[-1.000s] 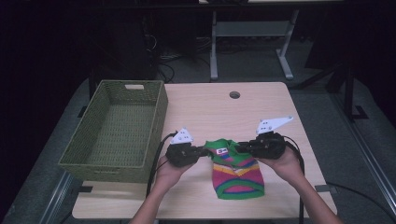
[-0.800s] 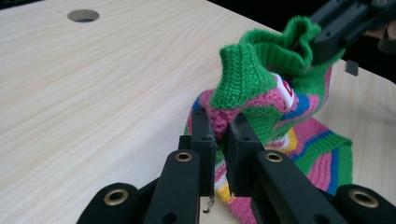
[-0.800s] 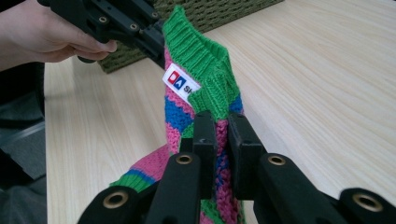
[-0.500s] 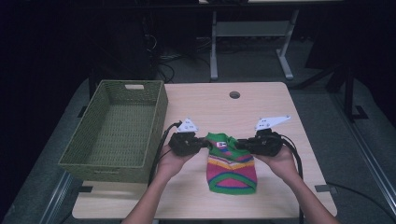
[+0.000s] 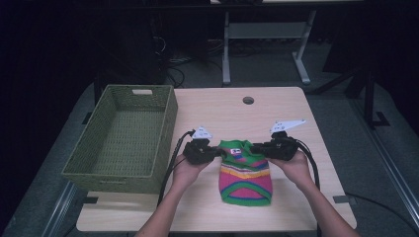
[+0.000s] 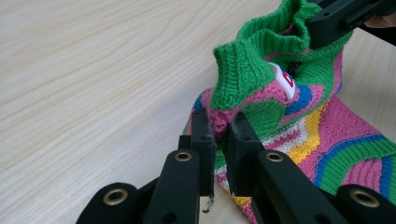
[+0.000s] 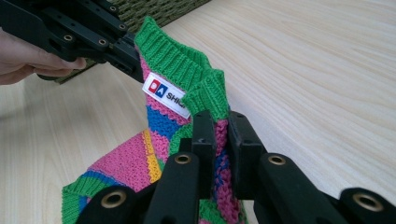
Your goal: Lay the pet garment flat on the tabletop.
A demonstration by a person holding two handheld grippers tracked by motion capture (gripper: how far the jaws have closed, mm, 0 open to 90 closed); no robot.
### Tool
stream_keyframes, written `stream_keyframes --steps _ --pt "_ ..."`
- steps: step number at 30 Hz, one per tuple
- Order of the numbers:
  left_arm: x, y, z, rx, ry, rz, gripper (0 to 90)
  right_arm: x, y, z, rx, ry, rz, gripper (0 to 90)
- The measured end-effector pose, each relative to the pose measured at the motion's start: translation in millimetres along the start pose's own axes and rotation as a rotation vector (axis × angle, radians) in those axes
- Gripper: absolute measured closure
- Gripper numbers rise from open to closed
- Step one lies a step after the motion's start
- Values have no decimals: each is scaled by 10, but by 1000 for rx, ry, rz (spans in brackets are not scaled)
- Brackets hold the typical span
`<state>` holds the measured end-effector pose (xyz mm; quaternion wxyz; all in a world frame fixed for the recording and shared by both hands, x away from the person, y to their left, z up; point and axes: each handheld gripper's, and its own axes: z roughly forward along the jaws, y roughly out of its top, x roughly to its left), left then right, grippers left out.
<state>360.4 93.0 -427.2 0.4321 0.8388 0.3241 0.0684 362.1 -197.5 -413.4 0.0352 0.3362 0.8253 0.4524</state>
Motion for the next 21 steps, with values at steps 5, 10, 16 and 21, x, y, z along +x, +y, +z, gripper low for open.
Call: stream_keyframes --steps 5,10,16,21 --pt "-5 13 37 4 4 -7 828 -37 -14 -7 2 -2 9 815" --pt "-5 33 59 9 11 -12 827 -61 -12 -3 3 -12 19 805" --pt "-9 37 69 19 18 -13 828 -108 -4 11 0 -27 21 789" --pt "-35 44 51 14 9 -16 827 -156 -3 35 -12 -34 45 774"
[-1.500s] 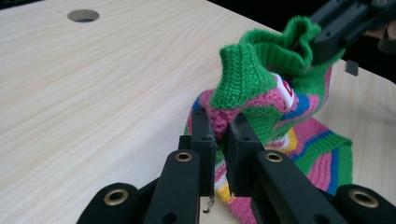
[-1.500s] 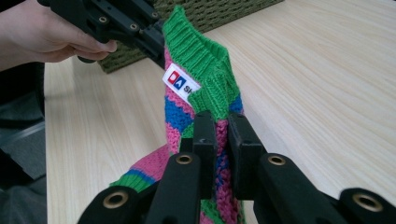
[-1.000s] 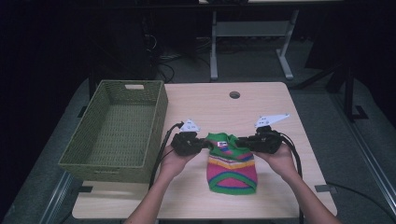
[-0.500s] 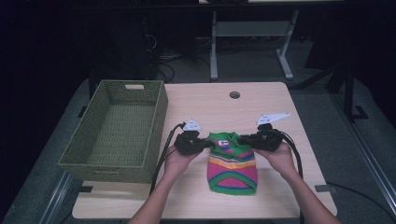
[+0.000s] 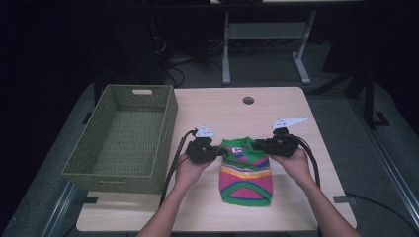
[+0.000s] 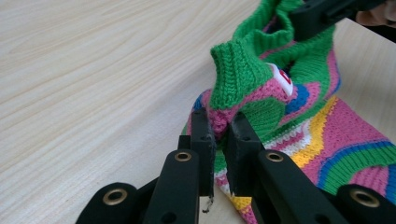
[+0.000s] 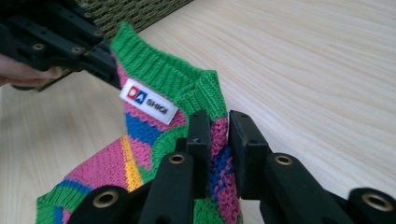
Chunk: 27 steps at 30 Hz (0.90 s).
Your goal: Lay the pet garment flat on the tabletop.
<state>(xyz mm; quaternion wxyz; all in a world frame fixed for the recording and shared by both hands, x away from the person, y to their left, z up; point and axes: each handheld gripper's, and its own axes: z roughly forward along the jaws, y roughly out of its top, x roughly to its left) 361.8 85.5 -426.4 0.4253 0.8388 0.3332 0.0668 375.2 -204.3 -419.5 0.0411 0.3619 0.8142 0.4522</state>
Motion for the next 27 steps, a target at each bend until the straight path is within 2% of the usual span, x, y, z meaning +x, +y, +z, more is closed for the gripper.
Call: stream_keyframes --steps 3,4,5,6,8,11,16,19,21,23,27 --pt "-8 3 -5 -6 3 -4 821 -31 -6 21 -6 -8 5 750" --pt "-8 4 -3 -8 16 -11 792 -45 -3 27 -12 -16 5 720" --pt "4 7 -2 -7 29 -19 705 -58 3 29 -20 -17 14 670" --pt "15 4 0 -12 26 -40 665 -74 10 27 -25 -19 23 635" --pt "33 4 -6 -8 47 -51 571 -95 18 14 -28 -11 26 623" --pt "49 0 -17 -11 57 -62 537 -105 8 -14 -12 -27 19 605" --pt "15 -38 39 7 42 -57 540 -77 -63 -45 13 -57 5 598" --pt "-31 -74 121 26 16 -54 568 -66 -132 -25 39 -45 3 659" --pt "-65 -87 176 36 -1 -51 591 -48 -172 16 82 -34 6 693" --pt "-90 -87 222 52 -23 -38 620 -35 -207 72 110 -39 -18 699" --pt "-174 -99 323 80 -63 -12 711 -45 -246 201 143 -39 -8 726"
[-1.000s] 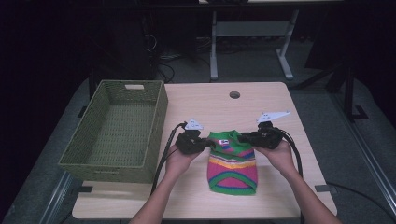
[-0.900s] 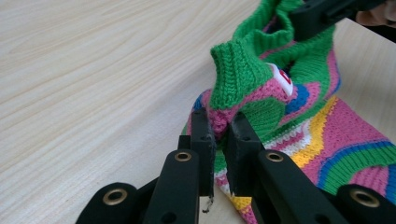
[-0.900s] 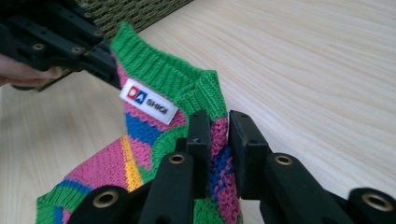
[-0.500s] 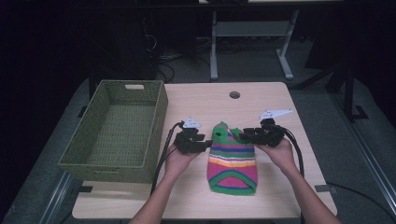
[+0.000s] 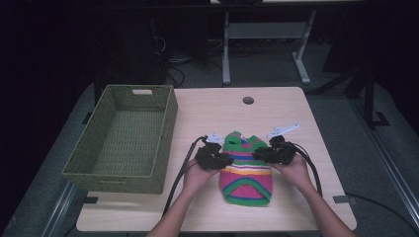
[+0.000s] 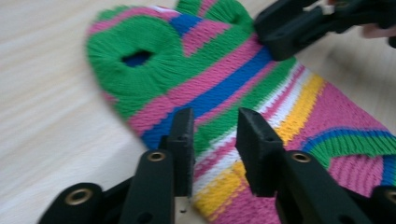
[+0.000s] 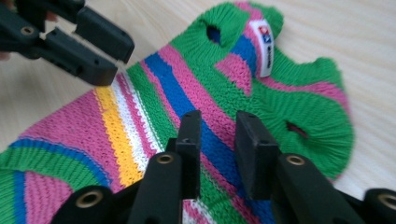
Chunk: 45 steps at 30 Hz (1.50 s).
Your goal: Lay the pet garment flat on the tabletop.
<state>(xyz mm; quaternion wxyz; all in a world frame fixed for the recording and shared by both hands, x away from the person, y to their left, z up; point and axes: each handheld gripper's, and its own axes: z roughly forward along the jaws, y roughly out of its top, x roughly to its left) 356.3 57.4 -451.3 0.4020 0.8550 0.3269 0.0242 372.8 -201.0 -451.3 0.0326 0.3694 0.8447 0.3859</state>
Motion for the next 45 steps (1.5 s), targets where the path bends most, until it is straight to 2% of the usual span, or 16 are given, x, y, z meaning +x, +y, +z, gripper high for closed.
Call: stream_keyframes --steps 3,5,9,11,15,19,22,24,26,30,32,33,36,38,40,45 --pt "-49 -16 58 38 -18 24 739 16 -16 94 24 8 5 769" --pt "-65 -37 78 63 -21 40 740 35 -34 147 47 -5 -17 769" --pt "-78 -113 70 59 -28 34 739 43 -50 163 49 2 -8 738" --pt "-68 -130 47 63 -30 36 739 45 -33 132 45 -3 -21 733" --pt "-64 -143 47 52 -34 27 739 31 36 36 -18 -19 -9 725" --pt "-57 -140 49 53 -34 39 734 -26 166 -1 -43 -51 -6 731" --pt "-67 -145 52 46 -38 21 729 -84 273 31 -38 -84 -4 742" --pt "-68 -146 53 45 -39 20 726 -133 330 91 -2 -97 -2 742" --pt "-65 -148 52 45 -41 20 724 -170 346 170 8 -141 -23 739" --pt "-65 -153 50 43 -42 17 724 -250 310 316 73 -161 -2 703" --pt "-63 -156 50 42 -43 16 724 -264 295 346 57 -165 -5 704" --pt "-62 -157 51 41 -44 14 724 -261 299 353 58 -171 -10 708" --pt "-58 -157 51 40 -46 13 724 -219 302 379 65 -216 -79 771" --pt "-43 -156 45 48 -46 29 723 -218 302 385 63 -228 -83 821" --pt "-43 -163 45 42 -47 18 723 -206 294 391 55 -239 -89 859" --pt "-39 -169 43 38 -50 17 723 -178 318 344 25 -253 -102 883"
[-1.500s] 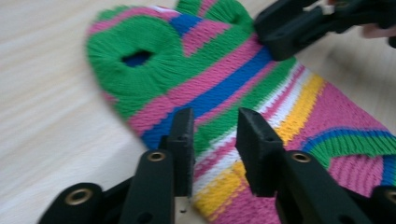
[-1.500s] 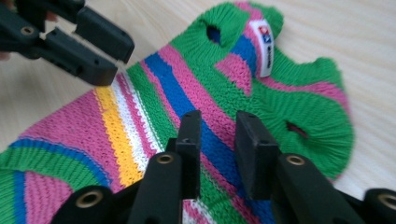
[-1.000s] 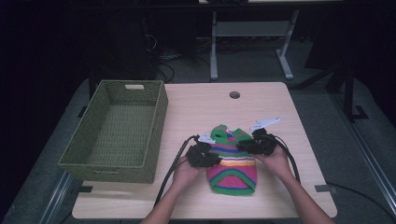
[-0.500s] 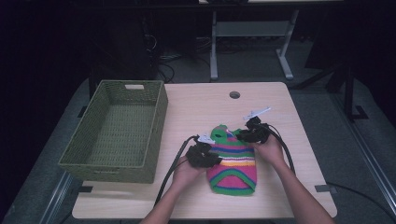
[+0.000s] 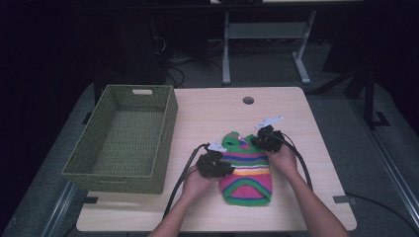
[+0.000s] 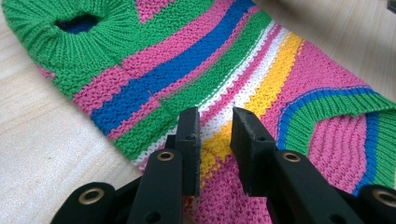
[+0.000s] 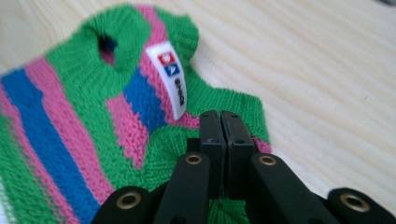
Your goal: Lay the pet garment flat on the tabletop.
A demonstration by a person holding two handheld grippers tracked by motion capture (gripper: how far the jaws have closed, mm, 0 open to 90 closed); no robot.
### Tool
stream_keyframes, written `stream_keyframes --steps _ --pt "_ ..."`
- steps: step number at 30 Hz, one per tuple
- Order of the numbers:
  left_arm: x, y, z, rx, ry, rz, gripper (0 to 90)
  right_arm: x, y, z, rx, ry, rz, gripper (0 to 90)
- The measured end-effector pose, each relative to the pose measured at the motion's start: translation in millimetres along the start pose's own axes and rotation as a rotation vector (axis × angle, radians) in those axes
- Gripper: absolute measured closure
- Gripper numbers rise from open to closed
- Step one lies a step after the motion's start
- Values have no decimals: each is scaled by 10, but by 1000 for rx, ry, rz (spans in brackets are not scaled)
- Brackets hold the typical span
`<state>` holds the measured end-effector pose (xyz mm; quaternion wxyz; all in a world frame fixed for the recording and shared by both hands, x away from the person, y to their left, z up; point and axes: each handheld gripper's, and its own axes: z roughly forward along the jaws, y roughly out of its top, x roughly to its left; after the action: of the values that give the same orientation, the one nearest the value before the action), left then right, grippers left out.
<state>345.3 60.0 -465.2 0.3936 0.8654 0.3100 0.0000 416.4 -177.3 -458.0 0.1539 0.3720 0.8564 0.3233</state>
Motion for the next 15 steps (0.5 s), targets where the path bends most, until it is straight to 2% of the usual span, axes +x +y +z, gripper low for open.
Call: stream_keyframes --steps 2,3,7,10,12,15 --pt "1 -4 1 -4 -3 -7 723 -37 17 -59 -41 -8 24 884" --pt "-8 -7 6 -12 -4 -23 723 -64 25 -83 -55 -5 37 883" --pt "2 -4 3 -6 -3 -11 719 -148 32 -105 -53 -35 70 862" --pt "-3 -2 2 -9 -5 -15 702 -182 20 -66 -44 -32 90 769" --pt "-4 6 -15 -12 5 -9 679 -177 18 -74 -47 -11 98 734" --pt "0 12 -55 -24 19 -4 674 -139 10 -124 -51 12 78 721"
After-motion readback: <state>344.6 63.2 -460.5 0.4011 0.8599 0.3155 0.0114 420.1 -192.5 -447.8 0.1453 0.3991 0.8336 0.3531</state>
